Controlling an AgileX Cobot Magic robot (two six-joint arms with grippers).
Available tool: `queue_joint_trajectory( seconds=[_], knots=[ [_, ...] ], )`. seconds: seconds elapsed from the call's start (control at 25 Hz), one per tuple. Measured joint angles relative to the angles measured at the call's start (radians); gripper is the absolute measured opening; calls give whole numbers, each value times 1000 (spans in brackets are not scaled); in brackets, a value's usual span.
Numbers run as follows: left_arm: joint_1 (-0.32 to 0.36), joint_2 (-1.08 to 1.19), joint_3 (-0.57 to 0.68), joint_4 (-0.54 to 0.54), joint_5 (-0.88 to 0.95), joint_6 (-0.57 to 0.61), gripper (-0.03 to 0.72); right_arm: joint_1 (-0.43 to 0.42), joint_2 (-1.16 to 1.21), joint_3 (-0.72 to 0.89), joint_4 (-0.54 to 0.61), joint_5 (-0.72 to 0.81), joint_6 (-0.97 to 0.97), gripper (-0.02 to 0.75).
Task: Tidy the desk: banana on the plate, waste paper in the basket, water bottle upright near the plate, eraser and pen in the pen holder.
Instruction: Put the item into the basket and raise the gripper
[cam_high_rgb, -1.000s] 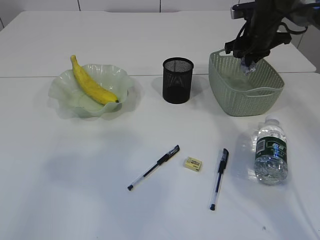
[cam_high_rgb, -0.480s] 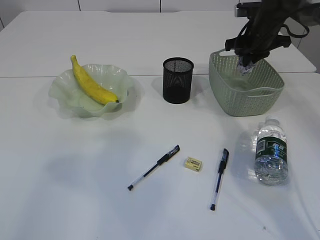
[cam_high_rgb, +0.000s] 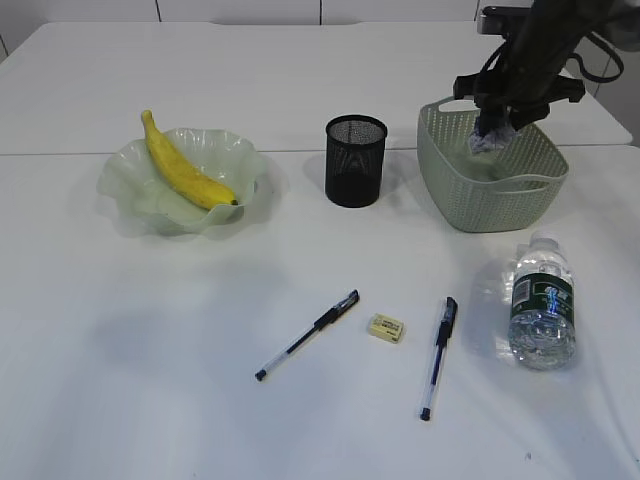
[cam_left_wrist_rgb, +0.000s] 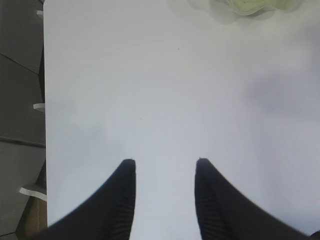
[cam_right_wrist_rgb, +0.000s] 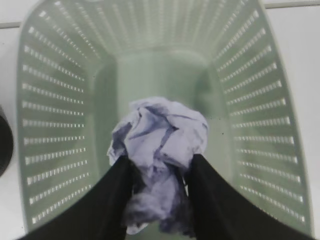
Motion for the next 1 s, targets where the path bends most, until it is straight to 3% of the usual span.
queue_joint_trajectory(
  seconds=[0.56, 0.72, 1.0],
  knots=[
    [0, 0, 0, 0, 0, 0, 276, -6, -19, 0, 5, 15, 2, 304],
    [0, 0, 0, 0, 0, 0, 276, -6, -22, 0, 5, 15, -5, 342],
    [0, -4, 0, 0, 0, 0, 276, -6, -22, 0, -45, 13, -9, 359]
  ],
)
